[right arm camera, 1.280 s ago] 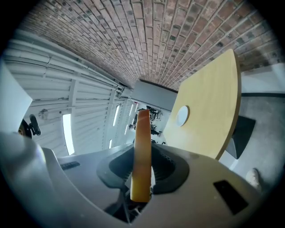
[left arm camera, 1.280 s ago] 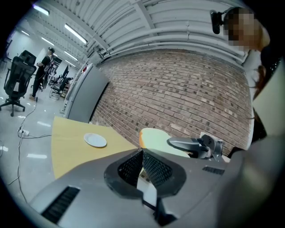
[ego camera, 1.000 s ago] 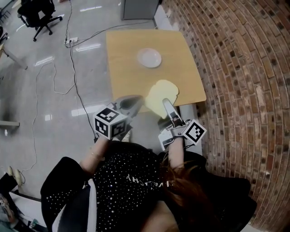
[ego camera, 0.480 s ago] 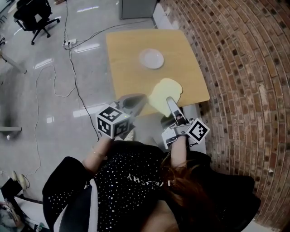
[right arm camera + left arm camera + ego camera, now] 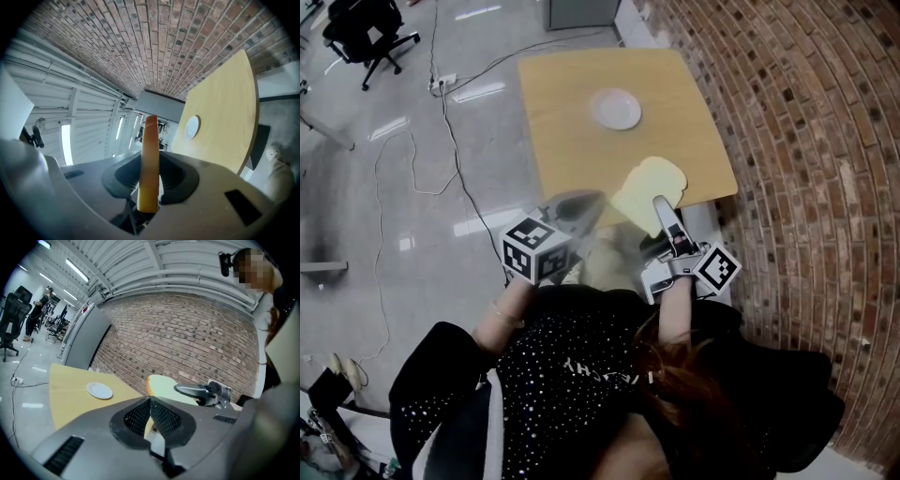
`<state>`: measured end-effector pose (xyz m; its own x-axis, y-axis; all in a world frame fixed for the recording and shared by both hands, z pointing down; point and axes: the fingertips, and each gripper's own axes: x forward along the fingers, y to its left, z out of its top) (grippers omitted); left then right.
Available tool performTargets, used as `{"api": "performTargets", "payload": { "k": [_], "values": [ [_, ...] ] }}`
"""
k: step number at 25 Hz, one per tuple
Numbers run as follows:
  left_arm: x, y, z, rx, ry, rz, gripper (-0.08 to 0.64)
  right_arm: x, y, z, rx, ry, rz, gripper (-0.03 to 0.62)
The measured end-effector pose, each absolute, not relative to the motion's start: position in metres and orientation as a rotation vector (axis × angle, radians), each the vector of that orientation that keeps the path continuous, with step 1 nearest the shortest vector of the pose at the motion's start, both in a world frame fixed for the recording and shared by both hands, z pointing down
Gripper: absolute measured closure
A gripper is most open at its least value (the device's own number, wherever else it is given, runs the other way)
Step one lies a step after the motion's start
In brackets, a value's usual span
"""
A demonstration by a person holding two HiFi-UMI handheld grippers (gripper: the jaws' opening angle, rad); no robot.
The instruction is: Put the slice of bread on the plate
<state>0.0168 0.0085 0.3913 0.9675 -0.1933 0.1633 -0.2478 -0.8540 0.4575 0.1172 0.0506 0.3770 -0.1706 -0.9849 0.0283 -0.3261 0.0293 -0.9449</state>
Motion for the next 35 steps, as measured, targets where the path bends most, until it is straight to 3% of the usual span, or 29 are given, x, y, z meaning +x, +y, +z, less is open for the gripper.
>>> {"api": "performTargets", "payload": {
  "k": [13, 35],
  "values": [
    [0.044, -0.030, 0.399, 2.586, -0.356, 0.162, 0.551, 0.144, 0.011, 0.384, -1.371, 1.602, -1.229, 0.497],
    [0.144, -0.173, 0.438, 2.461, -0.552, 0.186, 0.551, 0.246, -0.148, 0.431, -1.304, 1.671, -1.474, 0.499]
  ]
}}
